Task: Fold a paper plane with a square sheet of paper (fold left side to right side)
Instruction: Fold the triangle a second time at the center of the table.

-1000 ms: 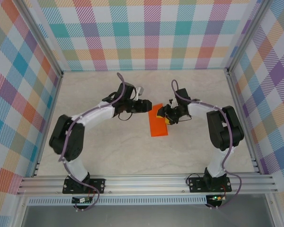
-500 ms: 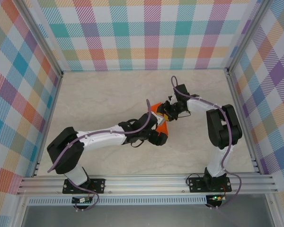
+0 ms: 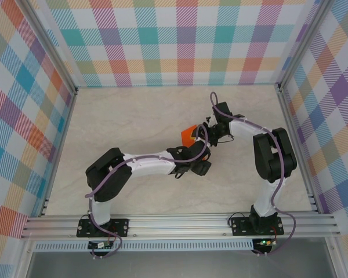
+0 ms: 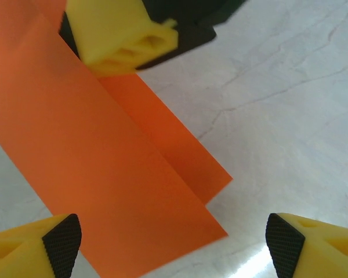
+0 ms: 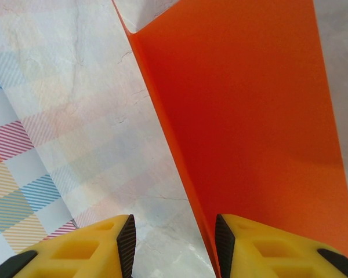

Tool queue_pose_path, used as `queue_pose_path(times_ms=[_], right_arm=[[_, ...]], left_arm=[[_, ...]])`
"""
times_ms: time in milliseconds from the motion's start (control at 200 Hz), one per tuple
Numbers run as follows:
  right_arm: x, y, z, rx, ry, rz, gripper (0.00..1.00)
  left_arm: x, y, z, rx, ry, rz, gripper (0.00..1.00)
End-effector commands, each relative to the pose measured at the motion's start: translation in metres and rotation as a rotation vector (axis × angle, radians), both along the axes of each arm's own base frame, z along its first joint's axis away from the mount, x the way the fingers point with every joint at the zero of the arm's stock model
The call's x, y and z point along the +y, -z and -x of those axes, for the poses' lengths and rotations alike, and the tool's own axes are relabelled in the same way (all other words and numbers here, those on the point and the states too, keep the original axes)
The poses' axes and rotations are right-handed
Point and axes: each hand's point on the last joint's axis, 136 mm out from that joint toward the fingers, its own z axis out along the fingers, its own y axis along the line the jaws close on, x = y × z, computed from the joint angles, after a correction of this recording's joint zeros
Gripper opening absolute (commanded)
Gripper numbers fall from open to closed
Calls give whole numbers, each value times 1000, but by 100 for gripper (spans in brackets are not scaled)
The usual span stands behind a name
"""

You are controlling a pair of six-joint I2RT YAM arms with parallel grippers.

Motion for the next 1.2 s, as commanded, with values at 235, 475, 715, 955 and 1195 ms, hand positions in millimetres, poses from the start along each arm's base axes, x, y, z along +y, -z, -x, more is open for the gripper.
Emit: queue_pose_path(times_ms=[235, 475, 715, 955, 1195], right_arm=[[-4, 3, 0, 23, -8, 30, 43], [-5, -1, -5, -1, -15, 46, 44], [-20, -31, -20, -125, -11, 97, 61], [-84, -65, -21, -236, 91, 177, 69], [-96, -41, 29, -229, 55, 111, 38]], left_arm=[[-3, -13, -1, -66, 17, -36, 42], [1, -12, 6, -63, 40, -35, 19], [-1, -11, 11, -28, 49, -15, 6], [-1, -11, 12, 41, 48, 32, 4], [12, -17, 5, 120, 23, 106, 4]])
